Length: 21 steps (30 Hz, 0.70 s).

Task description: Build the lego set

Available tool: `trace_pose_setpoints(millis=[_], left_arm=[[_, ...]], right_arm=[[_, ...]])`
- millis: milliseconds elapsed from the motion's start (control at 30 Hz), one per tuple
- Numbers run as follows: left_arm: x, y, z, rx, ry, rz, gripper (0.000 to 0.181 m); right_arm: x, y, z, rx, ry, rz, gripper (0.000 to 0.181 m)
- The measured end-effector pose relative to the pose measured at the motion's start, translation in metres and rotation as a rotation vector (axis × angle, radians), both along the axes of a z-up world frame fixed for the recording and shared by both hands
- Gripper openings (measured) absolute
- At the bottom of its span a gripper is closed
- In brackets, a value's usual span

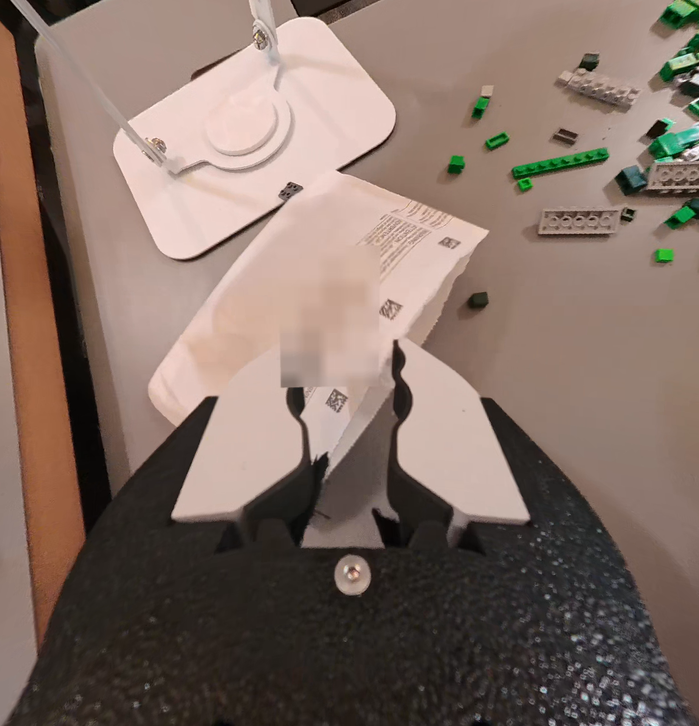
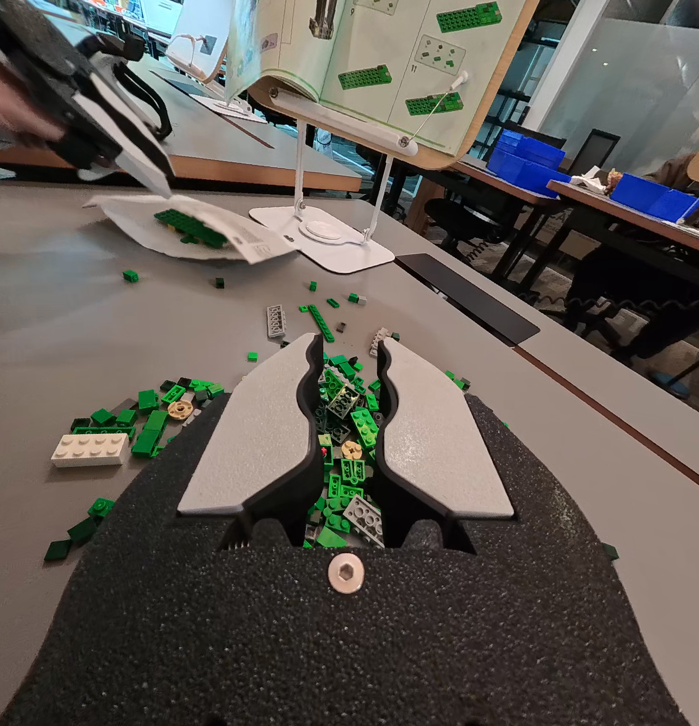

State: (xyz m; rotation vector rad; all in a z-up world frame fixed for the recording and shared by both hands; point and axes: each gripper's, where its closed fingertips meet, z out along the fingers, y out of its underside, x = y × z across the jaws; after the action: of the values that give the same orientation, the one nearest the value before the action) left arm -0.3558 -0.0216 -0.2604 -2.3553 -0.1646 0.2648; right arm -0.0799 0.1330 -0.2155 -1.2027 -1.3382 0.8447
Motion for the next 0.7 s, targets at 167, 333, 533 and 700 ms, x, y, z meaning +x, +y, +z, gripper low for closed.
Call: trace_pose_setpoints(millis=[167, 333, 533, 700], left_arm=[[0.02, -0.006, 0.014, 0.207, 0.012, 0.025, 0.055], [0.04, 0.011, 0.037, 0.5, 0.097, -0.052, 0.042], [0.043, 0.014, 0.05, 0.755, 0.138, -0.131, 0.034], [0.04, 0.006, 0.052, 0.752, 0.199, -0.139, 0.028]], right_arm=[[0.001, 0.005, -0.002, -0.005, -0.008, -0.027, 0.026], [0.002, 0.014, -0.005, 0.004, -0.013, -0.07, 0.025], [0.004, 0.021, -0.006, 0.065, -0.026, -0.116, 0.024], [0.002, 0.021, -0.012, 0.074, -0.056, -0.12, 0.023]])
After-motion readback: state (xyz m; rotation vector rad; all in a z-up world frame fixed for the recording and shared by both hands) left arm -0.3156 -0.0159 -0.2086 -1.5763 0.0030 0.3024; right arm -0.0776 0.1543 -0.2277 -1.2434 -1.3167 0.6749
